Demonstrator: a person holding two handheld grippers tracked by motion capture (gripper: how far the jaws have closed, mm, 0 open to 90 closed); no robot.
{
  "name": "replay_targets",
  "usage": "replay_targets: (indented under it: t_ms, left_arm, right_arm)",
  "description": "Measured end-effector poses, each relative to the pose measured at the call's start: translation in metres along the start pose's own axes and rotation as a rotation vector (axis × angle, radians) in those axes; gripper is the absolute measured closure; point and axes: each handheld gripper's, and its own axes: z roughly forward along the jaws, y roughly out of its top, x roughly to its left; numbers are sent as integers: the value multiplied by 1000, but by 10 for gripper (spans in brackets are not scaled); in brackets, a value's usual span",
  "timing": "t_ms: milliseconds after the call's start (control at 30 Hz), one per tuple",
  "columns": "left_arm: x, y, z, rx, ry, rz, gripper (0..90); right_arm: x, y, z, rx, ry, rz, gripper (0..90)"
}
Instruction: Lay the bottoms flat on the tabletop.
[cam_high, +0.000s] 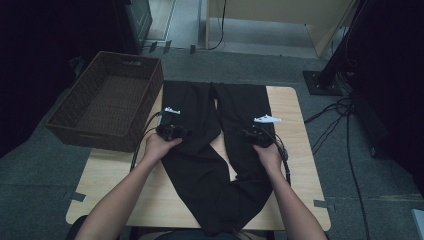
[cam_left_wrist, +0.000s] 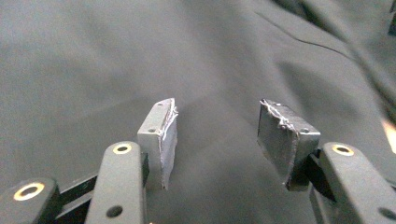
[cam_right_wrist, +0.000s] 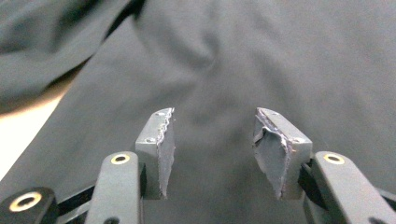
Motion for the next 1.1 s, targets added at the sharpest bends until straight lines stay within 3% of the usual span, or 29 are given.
replay_targets:
  t_ms: [167, 267, 300, 367, 500, 667, 833, 967, 1100]
  left_arm:
    - [-12, -21, -13, 19, -21, 26, 470]
    - [-14, -30, -10, 57, -15, 36, 470]
    - [-13, -32, -9, 44, -15, 43, 471]
    - [-12, -32, -9, 42, -19, 26, 476]
    - [-9, -32, -9, 29, 4, 47, 495]
    - [2, -29, -9, 1, 14, 16, 530]
    - [7, -25, -11, 21, 65, 50, 537]
    - [15, -23, -13, 14, 85, 30, 536]
    - [16, -24, -13, 13, 80, 24, 505]
  right_arm:
    - [10, -18, -24, -16, 10, -48, 484]
    - [13, -31, -27, 29, 13, -59, 485]
    - [13, -34, -26, 43, 9, -62, 485]
    - [11, -38, -25, 36, 3, -53, 485]
    - [6, -38, -22, 16, -9, -40, 479]
    - [5, -34, -15, -2, -8, -43, 476]
    - [-1, -32, -14, 8, -3, -43, 460]
    - [-7, -32, -15, 19, -20, -32, 409]
    - [-13, -33, -21, 35, -19, 0, 419]
